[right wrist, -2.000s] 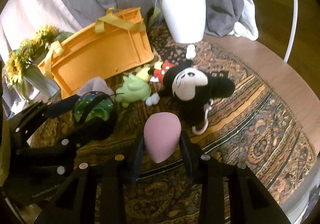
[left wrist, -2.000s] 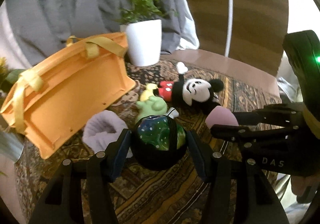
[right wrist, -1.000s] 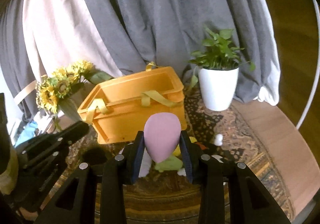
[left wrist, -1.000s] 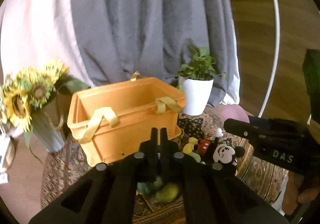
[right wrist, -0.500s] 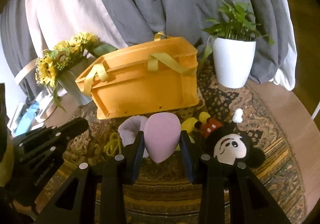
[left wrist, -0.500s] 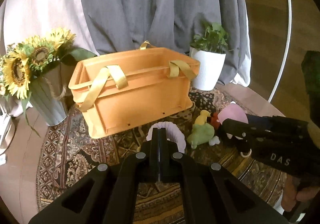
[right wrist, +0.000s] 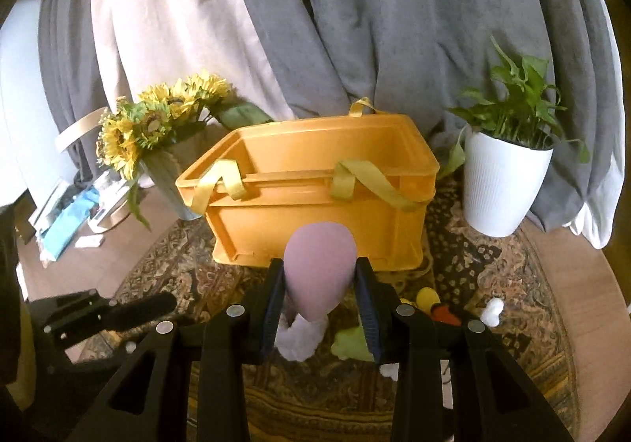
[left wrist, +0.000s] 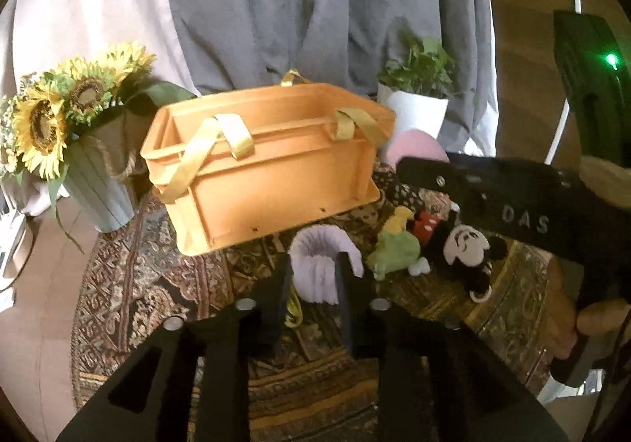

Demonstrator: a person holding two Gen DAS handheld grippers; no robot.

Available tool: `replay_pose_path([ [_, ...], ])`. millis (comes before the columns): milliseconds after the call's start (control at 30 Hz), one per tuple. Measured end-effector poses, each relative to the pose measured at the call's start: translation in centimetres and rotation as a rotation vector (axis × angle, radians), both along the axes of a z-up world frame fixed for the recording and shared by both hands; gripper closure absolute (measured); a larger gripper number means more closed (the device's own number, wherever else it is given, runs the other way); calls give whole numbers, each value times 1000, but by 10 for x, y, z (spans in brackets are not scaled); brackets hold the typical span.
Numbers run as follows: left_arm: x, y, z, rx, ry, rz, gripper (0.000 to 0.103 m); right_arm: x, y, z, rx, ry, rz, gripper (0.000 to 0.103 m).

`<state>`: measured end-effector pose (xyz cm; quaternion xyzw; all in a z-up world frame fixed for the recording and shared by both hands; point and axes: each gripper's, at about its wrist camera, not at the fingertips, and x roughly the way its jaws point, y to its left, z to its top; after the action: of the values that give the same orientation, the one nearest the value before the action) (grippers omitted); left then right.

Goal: Organize soft objects
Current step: 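Lower the left tool onto the black-green ball while the right tool holds the pink sponge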

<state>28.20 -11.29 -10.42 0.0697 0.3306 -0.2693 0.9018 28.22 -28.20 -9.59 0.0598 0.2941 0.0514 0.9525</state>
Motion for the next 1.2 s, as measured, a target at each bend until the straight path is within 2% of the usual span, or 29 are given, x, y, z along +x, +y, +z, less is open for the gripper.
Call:
replay_pose_path([
  [100,-8,-5,-1,-4,11,-17,56,-4,-5,-1,11,8,-9,66],
  [367,-29,-20,-3,-5,34,-94,31,-28,-19,-1,13,23,-66,66],
  [600,-50,-43,-10,20,42,-208,26,-57,-36,-5,4,55,-144,66],
  [833,-68,-67,-30,50,109,-300,26,-82,-53,-24,12,120,-198,66],
  [1200,-76,-88,-69,99,162,-279,29,-98,-69,-50,28,184,-210,66],
])
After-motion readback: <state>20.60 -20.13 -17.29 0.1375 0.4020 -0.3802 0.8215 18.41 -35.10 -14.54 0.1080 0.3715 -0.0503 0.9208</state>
